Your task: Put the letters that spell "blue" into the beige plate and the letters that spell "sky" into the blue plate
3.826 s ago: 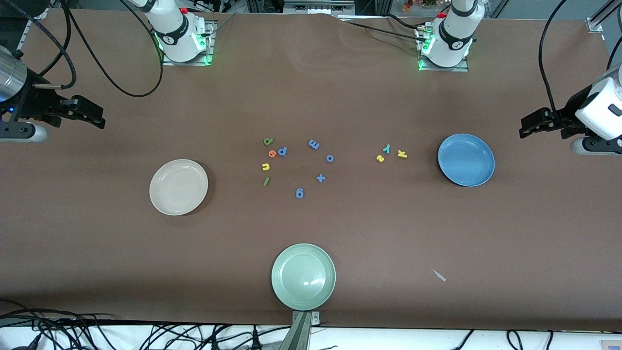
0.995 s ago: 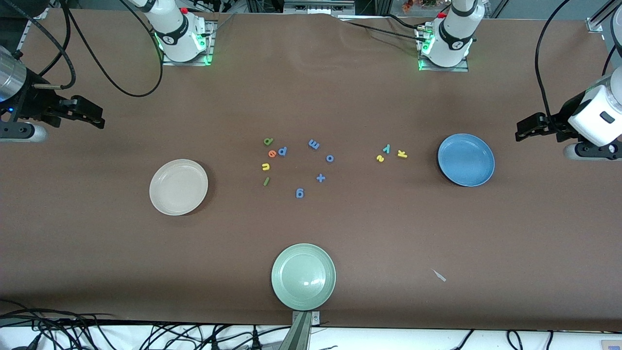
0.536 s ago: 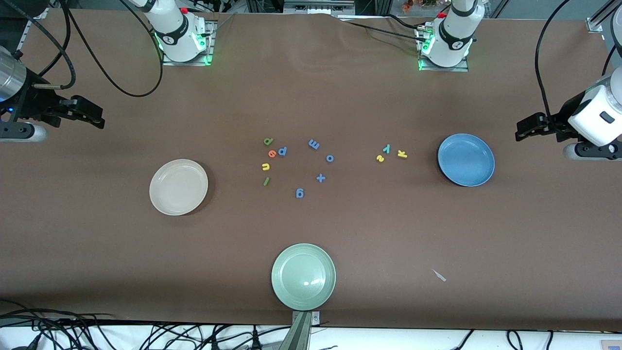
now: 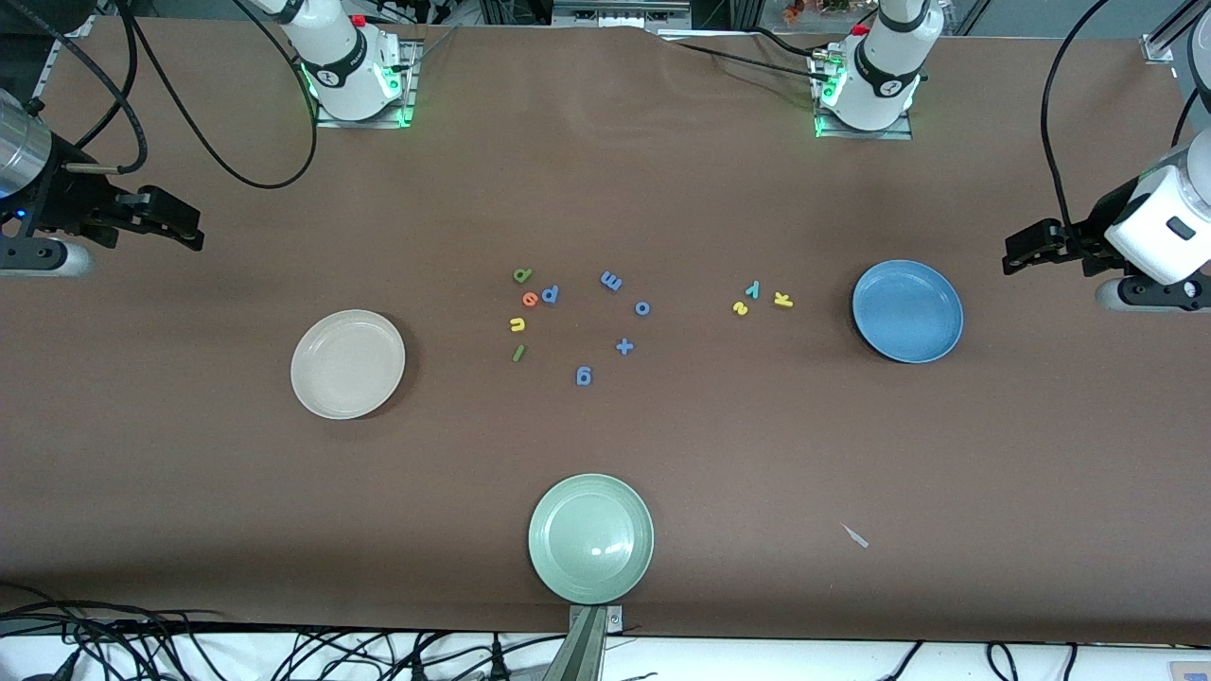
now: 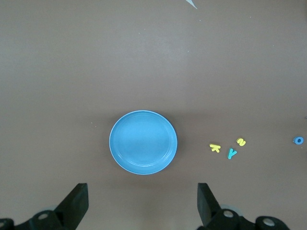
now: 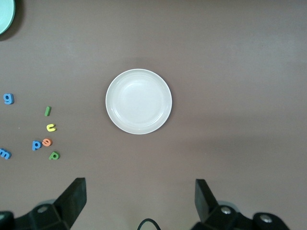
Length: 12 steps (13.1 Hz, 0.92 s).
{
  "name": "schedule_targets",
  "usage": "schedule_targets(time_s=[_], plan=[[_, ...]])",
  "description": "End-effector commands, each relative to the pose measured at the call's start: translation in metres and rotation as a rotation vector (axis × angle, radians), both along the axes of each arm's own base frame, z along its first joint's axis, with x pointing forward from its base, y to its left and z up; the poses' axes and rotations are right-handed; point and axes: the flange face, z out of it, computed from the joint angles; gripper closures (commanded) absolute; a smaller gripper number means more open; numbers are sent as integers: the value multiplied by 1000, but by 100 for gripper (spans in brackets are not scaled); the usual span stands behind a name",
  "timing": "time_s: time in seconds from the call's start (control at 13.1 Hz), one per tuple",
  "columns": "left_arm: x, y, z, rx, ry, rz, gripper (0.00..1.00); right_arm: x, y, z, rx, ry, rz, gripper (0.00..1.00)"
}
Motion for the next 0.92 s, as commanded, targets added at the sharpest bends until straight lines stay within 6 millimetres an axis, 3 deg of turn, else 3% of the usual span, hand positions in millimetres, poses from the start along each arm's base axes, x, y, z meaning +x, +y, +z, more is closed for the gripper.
schedule_targets(time_s=[0.0,0.15,0.31,0.54,0.69,0.84], plan=[[-3,-1,-5,-2,24,-14,0,0,0,2,17,-7,-9,0],[2,-7,-20,-8,53,6,0,0,-1,2,15,-7,-11,0],[8,-38,-45,10,100,66,0,1,-2,1,15,-6,-14,0],[14,-47,-63,11,111,50,2,3,-8,1,16,-18,-21,0],[10,-64,-102,5,83,36,3,3,-8,2,16,-21,-23,0],[14,-76,-120,6,24,158,3,4,-8,2,18,-26,-26,0]])
